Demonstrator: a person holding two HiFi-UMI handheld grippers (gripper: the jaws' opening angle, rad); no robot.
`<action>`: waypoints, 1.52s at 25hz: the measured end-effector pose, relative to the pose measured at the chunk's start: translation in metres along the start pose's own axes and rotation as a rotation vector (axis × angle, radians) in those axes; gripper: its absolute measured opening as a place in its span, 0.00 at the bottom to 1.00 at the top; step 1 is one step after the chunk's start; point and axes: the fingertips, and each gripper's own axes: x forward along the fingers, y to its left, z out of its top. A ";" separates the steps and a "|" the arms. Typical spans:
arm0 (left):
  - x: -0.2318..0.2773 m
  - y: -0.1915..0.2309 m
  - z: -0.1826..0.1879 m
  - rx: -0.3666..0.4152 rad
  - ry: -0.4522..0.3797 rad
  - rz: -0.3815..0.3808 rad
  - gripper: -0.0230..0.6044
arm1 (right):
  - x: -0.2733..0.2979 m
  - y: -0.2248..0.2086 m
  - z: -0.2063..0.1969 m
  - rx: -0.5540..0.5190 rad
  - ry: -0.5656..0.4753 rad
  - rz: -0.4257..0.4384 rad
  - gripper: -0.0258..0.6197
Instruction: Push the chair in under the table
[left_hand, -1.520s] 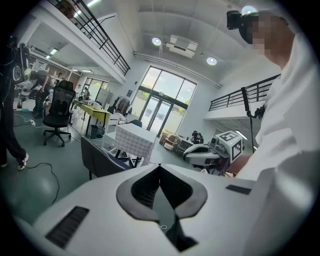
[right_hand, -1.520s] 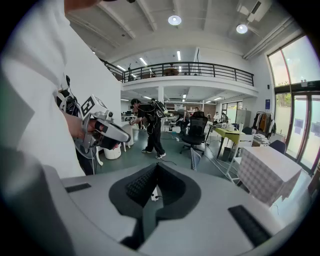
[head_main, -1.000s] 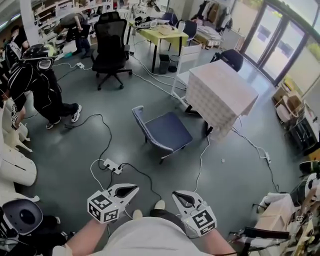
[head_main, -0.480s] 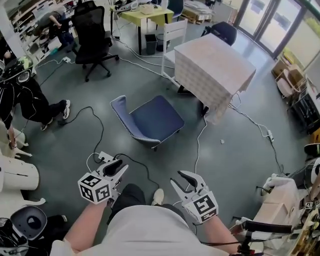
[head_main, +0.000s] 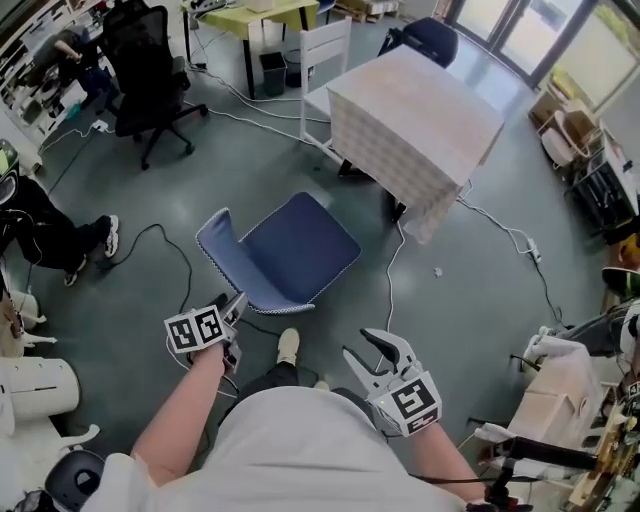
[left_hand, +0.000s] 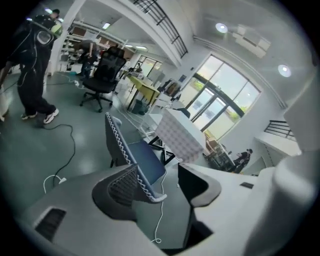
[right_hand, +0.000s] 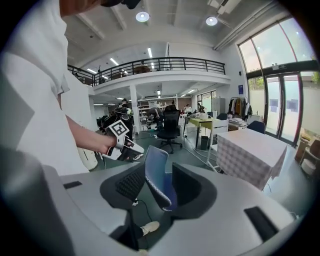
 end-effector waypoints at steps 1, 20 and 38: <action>0.015 0.014 0.004 -0.037 0.021 0.027 0.44 | 0.007 -0.007 0.007 0.001 0.000 -0.017 0.30; 0.129 0.088 -0.013 -0.515 0.208 0.207 0.19 | 0.078 -0.131 0.022 0.084 0.063 -0.079 0.30; 0.237 0.002 0.045 -0.576 0.165 0.240 0.15 | 0.073 -0.317 0.036 0.099 0.051 -0.033 0.30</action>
